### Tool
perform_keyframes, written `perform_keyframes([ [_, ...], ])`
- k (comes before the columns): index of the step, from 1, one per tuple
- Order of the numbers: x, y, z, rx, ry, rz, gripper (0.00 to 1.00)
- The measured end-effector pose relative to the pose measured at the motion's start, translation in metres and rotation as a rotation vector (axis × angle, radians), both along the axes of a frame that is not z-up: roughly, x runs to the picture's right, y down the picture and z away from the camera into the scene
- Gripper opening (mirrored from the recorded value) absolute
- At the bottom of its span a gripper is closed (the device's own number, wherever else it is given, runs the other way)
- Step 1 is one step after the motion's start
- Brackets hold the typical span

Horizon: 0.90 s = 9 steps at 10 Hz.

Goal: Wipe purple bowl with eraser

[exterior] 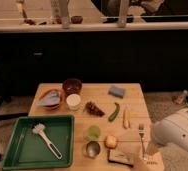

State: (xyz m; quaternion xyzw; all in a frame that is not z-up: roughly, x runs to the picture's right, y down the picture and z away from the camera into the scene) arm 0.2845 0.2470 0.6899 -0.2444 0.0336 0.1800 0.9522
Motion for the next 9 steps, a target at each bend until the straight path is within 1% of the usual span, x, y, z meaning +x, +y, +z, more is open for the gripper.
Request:
perform_keyframes([
  [3, 0.001, 0.0, 0.0, -0.001, 0.002, 0.001, 0.8],
  [5, 0.007, -0.008, 0.001, -0.001, 0.021, 0.013, 0.8],
  [6, 0.006, -0.011, 0.006, -0.005, 0.02, 0.009, 0.8],
  [7, 0.0, -0.01, 0.01, -0.008, 0.018, -0.007, 0.8],
  [9, -0.013, 0.009, 0.009, -0.021, 0.025, -0.045, 0.8],
])
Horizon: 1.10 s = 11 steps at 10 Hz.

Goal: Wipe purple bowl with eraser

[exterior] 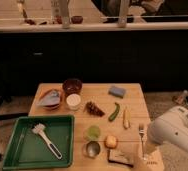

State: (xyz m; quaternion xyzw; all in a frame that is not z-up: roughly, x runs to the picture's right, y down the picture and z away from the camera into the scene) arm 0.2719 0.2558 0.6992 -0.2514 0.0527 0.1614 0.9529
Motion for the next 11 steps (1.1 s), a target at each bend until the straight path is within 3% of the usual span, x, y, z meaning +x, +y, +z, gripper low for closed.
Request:
perform_keyframes([
  [5, -0.029, 0.036, -0.022, 0.009, -0.022, -0.069, 0.8],
  [7, -0.033, 0.045, -0.021, 0.01, -0.031, -0.043, 0.8],
  [11, -0.038, 0.072, -0.001, -0.044, -0.071, 0.08, 0.8],
])
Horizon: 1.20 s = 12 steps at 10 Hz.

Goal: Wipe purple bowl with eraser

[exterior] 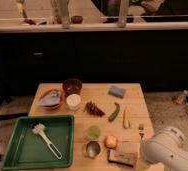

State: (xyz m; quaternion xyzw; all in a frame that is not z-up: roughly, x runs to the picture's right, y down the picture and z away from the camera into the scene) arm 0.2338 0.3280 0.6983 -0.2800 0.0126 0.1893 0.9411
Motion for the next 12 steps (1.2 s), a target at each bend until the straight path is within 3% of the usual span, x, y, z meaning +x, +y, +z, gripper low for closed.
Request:
perform_keyframes([
  [2, -0.006, 0.009, 0.003, -0.031, -0.028, 0.044, 0.8],
  [5, -0.019, 0.016, 0.005, -0.05, -0.062, 0.065, 0.8],
  [12, -0.041, 0.033, 0.018, -0.033, -0.157, 0.073, 0.8],
])
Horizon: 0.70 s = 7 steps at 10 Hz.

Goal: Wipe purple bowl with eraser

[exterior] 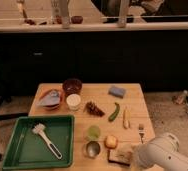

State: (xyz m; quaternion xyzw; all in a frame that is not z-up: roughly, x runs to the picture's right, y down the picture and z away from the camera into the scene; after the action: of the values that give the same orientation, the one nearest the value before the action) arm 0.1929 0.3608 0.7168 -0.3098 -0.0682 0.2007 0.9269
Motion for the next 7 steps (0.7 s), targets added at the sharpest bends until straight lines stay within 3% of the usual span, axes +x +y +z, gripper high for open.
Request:
perform_keyframes([
  [3, -0.004, 0.001, 0.008, 0.006, -0.015, -0.014, 0.78],
  [7, -0.004, 0.002, 0.013, 0.005, 0.002, -0.047, 0.41],
])
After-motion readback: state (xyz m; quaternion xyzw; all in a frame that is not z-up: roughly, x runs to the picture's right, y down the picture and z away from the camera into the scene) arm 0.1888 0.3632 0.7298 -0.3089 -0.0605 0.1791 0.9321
